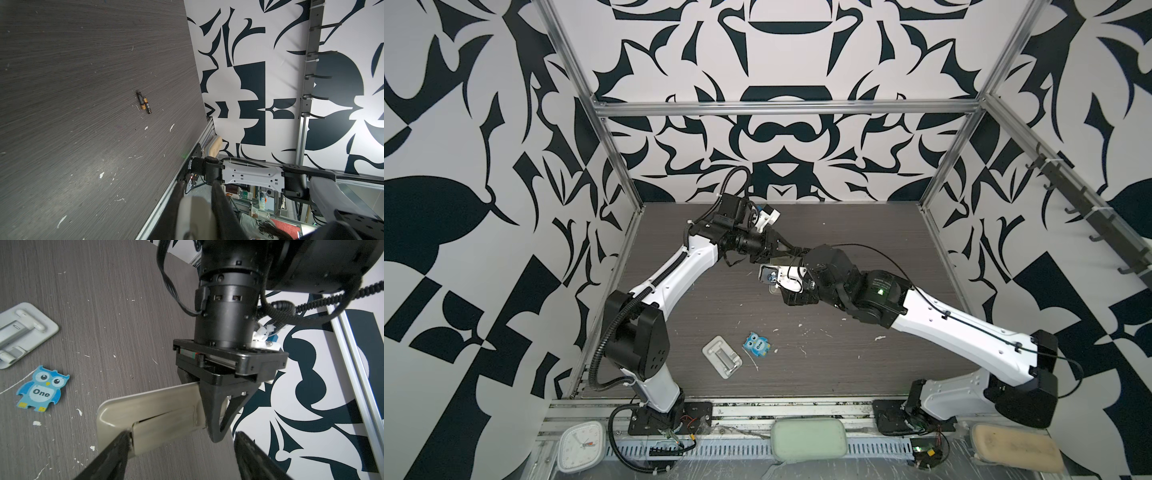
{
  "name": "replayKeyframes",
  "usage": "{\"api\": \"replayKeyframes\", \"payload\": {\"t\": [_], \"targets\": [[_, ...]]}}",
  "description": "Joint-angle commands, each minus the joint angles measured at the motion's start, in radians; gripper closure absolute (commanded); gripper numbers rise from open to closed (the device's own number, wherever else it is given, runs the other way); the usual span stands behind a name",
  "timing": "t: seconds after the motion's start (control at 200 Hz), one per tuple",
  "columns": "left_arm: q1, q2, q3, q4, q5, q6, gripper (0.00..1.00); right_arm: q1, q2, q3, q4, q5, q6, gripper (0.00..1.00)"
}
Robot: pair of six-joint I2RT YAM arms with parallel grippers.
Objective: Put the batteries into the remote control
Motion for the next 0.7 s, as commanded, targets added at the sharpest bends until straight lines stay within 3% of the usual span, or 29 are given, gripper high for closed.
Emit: {"api": "replayKeyframes", "payload": {"t": [0.0,0.695], "targets": [[-0.006,0.004,0.027,-0.115,0.061,0.038,1.0,-0.032,-0.002,0.024,0.082,0.117,-0.019,0.18],[-0.002,-0.007,0.025,-0.122,0.048,0.042,1.0,-0.033,-0.013,0.015,0.078,0.09,-0.011,0.18]]}}
